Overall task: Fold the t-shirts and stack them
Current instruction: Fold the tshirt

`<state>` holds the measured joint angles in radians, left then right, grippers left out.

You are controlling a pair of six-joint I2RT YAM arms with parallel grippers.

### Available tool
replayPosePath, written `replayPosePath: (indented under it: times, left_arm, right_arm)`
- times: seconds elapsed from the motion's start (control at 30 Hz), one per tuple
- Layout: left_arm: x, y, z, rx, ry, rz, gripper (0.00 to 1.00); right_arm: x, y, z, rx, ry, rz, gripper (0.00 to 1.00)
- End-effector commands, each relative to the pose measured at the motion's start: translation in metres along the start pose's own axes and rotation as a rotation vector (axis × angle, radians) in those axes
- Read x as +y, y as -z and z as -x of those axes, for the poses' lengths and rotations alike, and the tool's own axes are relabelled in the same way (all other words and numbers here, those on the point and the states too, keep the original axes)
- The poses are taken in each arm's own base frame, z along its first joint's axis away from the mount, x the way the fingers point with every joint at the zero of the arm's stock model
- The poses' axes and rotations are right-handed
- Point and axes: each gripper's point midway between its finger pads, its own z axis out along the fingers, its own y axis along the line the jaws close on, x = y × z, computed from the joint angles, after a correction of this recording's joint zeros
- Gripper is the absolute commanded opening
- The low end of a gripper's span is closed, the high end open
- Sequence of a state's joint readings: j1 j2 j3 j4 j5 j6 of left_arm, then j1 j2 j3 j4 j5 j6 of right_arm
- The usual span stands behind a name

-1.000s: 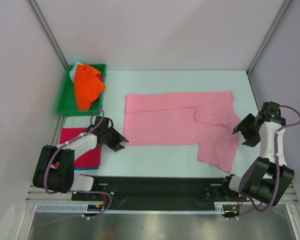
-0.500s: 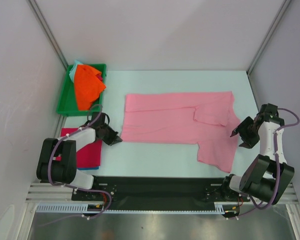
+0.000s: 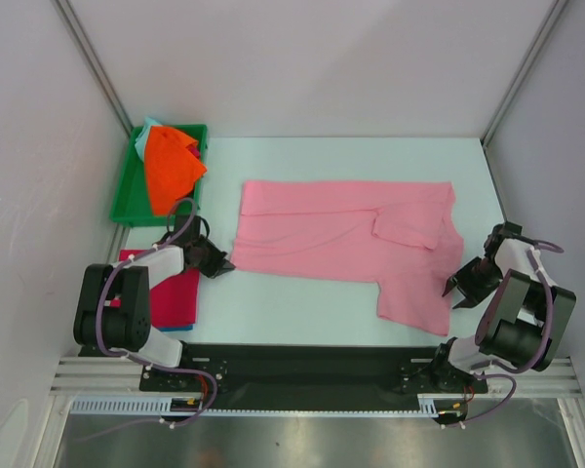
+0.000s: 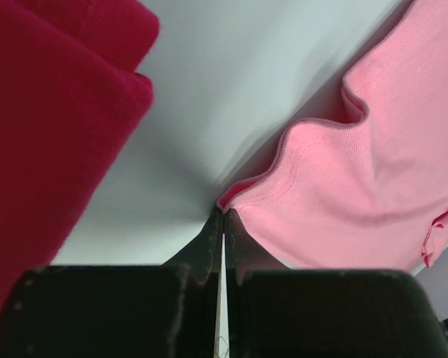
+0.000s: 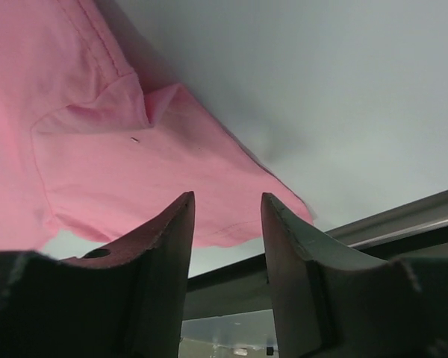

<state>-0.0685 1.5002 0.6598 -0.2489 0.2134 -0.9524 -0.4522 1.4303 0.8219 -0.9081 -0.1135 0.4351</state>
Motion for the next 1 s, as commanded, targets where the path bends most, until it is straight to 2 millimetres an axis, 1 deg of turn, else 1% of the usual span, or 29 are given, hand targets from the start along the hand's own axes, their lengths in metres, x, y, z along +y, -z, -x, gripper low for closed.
replayPosePath:
  times: [0.0, 0.07, 0.17, 0.27, 0.4, 0.47, 0.53, 0.57, 0.6, 0.67, 0.7, 0.73, 0.77, 0.8, 0.9, 0.97]
  left_arm:
    - [0.023, -0.003, -0.01, 0.023, 0.004, 0.064, 0.0]
    - [0.021, -0.003, -0.009, 0.02, 0.004, 0.058, 0.0]
    - [0.017, -0.003, -0.007, 0.021, 0.001, 0.05, 0.0]
    - [0.013, -0.003, -0.007, 0.028, -0.002, 0.042, 0.0]
    - [0.015, -0.004, -0.008, 0.035, -0.003, 0.046, 0.0]
    - [0.015, -0.004, -0.009, 0.039, -0.003, 0.046, 0.0]
    - [0.016, -0.003, -0.009, 0.038, -0.007, 0.047, 0.0]
    - [0.017, -0.002, -0.009, 0.035, -0.01, 0.051, 0.0]
    - [0.018, -0.001, -0.009, 0.035, -0.009, 0.053, 0.0]
    - [0.017, 0.0, -0.009, 0.032, -0.011, 0.048, 0.0]
    - [0.017, 0.0, -0.009, 0.033, -0.011, 0.049, 0.0]
    - [0.017, 0.001, -0.01, 0.032, -0.013, 0.046, 0.0]
    - [0.017, 0.001, -0.01, 0.033, -0.011, 0.047, 0.0]
    - [0.019, 0.001, -0.011, 0.033, -0.011, 0.05, 0.0]
    - [0.022, 0.005, -0.013, 0.037, -0.009, 0.06, 0.0]
    - [0.023, 0.008, -0.015, 0.035, -0.006, 0.06, 0.0]
  right_arm:
    - [-0.004, -0.001, 0.004, -0.046, -0.033, -0.022, 0.44]
    - [-0.005, -0.006, 0.003, -0.041, -0.043, -0.026, 0.43]
    - [-0.005, -0.013, 0.007, -0.048, -0.056, -0.044, 0.41]
    - [-0.001, -0.015, 0.018, -0.103, -0.047, -0.049, 0.41]
    - [0.002, -0.024, 0.019, -0.114, -0.031, -0.059, 0.41]
    - [-0.001, -0.028, 0.02, -0.127, -0.033, -0.082, 0.4]
    - [0.001, -0.029, 0.019, -0.14, -0.033, -0.088, 0.38]
    - [-0.002, -0.032, 0.015, -0.142, -0.04, -0.099, 0.35]
    - [-0.004, -0.033, 0.014, -0.148, -0.045, -0.11, 0.31]
    - [-0.006, -0.033, 0.012, -0.16, -0.064, -0.116, 0.29]
    - [-0.009, -0.034, 0.01, -0.162, -0.073, -0.13, 0.21]
    - [-0.01, -0.033, 0.01, -0.171, -0.086, -0.132, 0.19]
    - [-0.011, -0.032, 0.01, -0.177, -0.106, -0.134, 0.13]
    - [-0.012, -0.031, 0.011, -0.187, -0.117, -0.143, 0.1]
    - [-0.017, -0.021, 0.014, -0.221, -0.143, -0.161, 0.02]
    - [-0.018, -0.012, 0.013, -0.238, -0.148, -0.16, 0.0]
